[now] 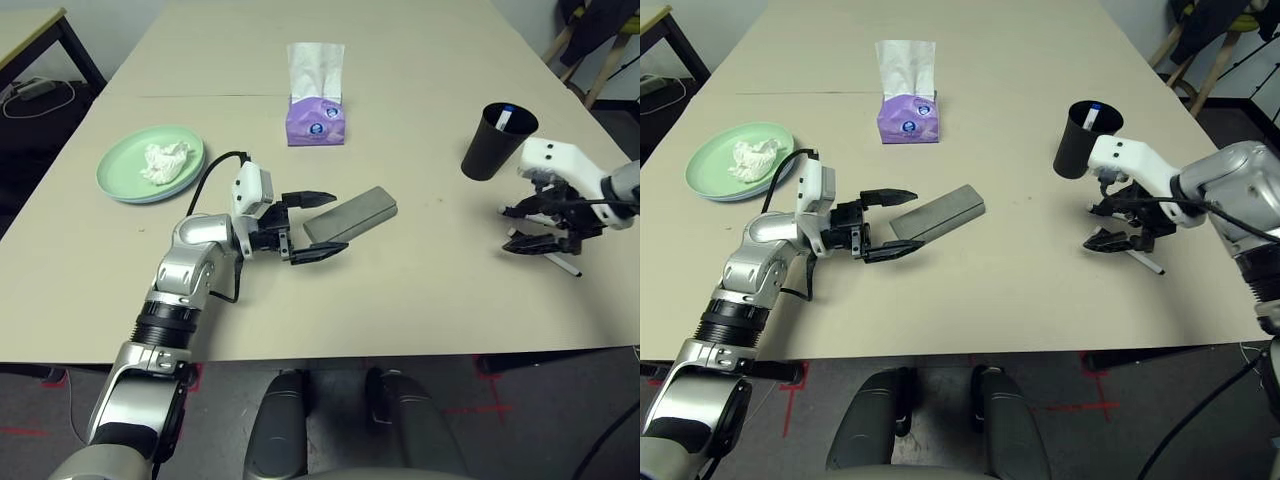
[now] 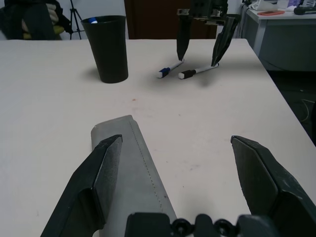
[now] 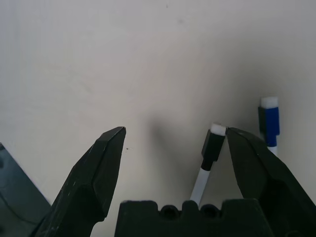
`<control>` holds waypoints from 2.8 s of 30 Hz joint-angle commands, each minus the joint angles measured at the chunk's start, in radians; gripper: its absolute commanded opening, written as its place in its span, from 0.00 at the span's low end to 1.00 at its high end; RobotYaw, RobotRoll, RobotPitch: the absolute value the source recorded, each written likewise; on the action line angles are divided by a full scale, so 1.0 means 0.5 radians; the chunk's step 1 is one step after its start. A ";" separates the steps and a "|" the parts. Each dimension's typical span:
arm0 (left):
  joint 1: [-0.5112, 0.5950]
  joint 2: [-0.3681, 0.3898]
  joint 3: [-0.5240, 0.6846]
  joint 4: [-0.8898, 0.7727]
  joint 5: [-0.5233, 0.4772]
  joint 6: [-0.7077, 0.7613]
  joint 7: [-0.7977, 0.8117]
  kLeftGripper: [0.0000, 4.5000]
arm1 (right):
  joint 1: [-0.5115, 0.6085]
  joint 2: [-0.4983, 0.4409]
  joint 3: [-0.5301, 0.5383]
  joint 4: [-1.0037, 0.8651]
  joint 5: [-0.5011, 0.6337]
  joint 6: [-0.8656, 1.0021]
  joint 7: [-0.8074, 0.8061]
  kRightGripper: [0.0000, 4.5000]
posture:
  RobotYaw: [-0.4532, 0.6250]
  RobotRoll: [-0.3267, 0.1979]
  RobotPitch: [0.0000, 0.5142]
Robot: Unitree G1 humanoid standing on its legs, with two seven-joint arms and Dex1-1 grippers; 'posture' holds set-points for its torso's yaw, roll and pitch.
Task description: Organize and tidy the items on the table.
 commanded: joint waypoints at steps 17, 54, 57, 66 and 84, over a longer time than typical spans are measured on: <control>0.079 0.027 0.001 -0.156 -0.019 0.085 0.068 0.99 | -0.192 -0.004 0.202 0.130 -0.293 0.171 0.121 1.00 | 0.49 0.62 0.47; 0.273 0.055 0.013 -0.350 -0.052 0.154 0.225 0.99 | -0.464 0.251 0.226 0.749 -0.412 0.135 0.064 1.00 | 0.51 0.62 0.58; 0.271 0.050 0.010 -0.352 -0.049 0.151 0.237 0.99 | -0.464 0.246 0.242 0.751 -0.431 0.101 0.093 1.00 | 0.52 0.62 0.58; 0.259 0.034 0.005 -0.337 -0.044 0.135 0.268 0.99 | -0.352 0.109 0.248 0.526 -0.472 0.149 0.216 1.00 | 0.50 0.62 0.56; 0.205 -0.042 -0.018 -0.260 -0.017 0.073 0.282 0.99 | -0.276 0.089 0.238 0.182 -0.418 0.602 0.032 1.00 | 0.49 0.62 0.53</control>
